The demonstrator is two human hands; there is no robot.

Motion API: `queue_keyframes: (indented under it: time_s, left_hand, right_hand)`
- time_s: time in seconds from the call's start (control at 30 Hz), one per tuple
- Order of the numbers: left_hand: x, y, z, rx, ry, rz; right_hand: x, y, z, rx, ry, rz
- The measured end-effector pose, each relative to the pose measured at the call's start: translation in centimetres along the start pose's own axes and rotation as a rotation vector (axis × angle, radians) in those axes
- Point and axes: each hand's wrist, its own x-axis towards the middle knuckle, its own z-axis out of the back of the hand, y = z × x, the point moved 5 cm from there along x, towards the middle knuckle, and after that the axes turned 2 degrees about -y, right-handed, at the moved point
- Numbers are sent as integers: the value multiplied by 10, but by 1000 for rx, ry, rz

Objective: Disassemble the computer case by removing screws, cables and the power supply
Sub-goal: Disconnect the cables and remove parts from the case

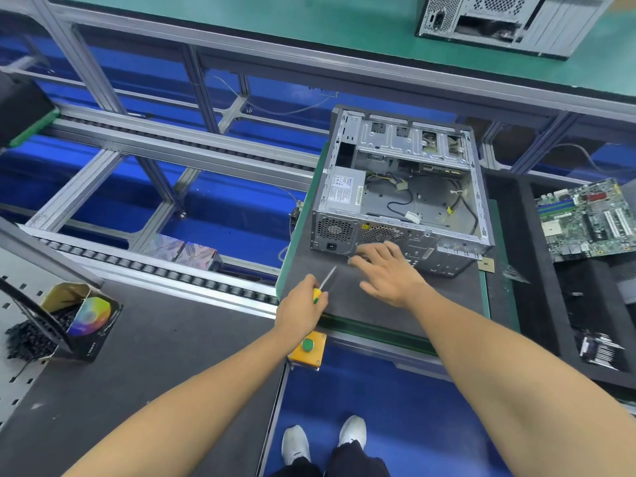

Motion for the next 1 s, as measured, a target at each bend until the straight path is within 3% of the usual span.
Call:
queue_keyframes:
  time_s: [0.1, 0.17, 0.33, 0.47, 0.67, 0.8, 0.93, 1.0]
  left_hand:
    - [9, -7, 2, 193, -23, -151]
    - [19, -11, 3, 305, -20, -190]
    - [44, -30, -1, 480, 2, -312]
    - [54, -51, -5, 441, -18, -347]
    - [65, -57, -12, 320, 11, -352]
    - [68, -54, -2, 317, -135, -393]
    - [62, -51, 40, 126, -525, -451]
    - [67, -46, 62, 0, -646, -454]
  right_hand:
    - [17, -8, 28, -7, -312, -21]
    - [30, -19, 43, 7, -398, -96]
    - [57, -52, 54, 88, -170, -309]
    - [68, -64, 44, 279, -21, -338]
    - [70, -70, 37, 429, 72, -367]
    - [71, -70, 38, 479, 110, -367]
    - [72, -73, 38, 542, 172, -408]
    - [73, -73, 36, 501, 203, -415]
